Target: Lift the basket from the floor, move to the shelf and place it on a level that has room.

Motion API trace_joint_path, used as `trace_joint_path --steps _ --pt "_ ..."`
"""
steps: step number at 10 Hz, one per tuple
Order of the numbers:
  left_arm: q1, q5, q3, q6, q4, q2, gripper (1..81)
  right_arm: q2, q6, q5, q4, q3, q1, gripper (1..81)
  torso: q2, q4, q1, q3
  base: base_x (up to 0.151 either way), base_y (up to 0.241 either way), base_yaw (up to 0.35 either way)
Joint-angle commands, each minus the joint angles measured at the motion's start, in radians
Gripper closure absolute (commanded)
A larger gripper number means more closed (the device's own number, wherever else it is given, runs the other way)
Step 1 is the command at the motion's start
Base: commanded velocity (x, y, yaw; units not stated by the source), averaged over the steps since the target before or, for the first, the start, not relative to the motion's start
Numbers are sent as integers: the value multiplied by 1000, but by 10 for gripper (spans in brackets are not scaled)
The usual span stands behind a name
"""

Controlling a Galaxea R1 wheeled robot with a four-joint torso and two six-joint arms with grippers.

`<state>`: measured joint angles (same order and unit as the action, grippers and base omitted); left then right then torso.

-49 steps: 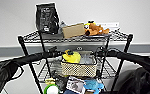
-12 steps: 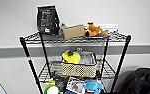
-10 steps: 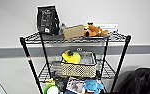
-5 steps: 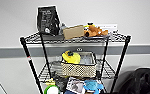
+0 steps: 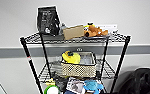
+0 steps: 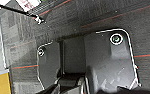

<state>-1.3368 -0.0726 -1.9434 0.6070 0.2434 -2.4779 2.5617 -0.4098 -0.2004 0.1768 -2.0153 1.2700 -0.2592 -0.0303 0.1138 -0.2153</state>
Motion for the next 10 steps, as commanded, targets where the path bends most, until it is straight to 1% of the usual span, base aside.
trace_joint_path --steps 1,3,8,9,10 --pt "9 34 -112 -18 40 -73 10 120 6 -13 98 -196 -5 10 0 0 0 0 0 0 0" --pt "-6 34 -185 -32 40 -121 10 191 6 -13 119 -308 6 10 0 0 0 0 0 0 0" --pt "-22 45 -393 -76 40 -267 10 320 6 -13 178 -485 24 10 -1 0 -1 1 0 0 0" --pt "-23 46 -432 -79 42 -295 10 338 8 -13 182 -512 27 10 -1 0 -1 36 0 0 0" --pt "-23 46 -471 -82 42 -317 10 353 6 -13 191 -535 27 10 -1 0 -1 53 0 0 0"
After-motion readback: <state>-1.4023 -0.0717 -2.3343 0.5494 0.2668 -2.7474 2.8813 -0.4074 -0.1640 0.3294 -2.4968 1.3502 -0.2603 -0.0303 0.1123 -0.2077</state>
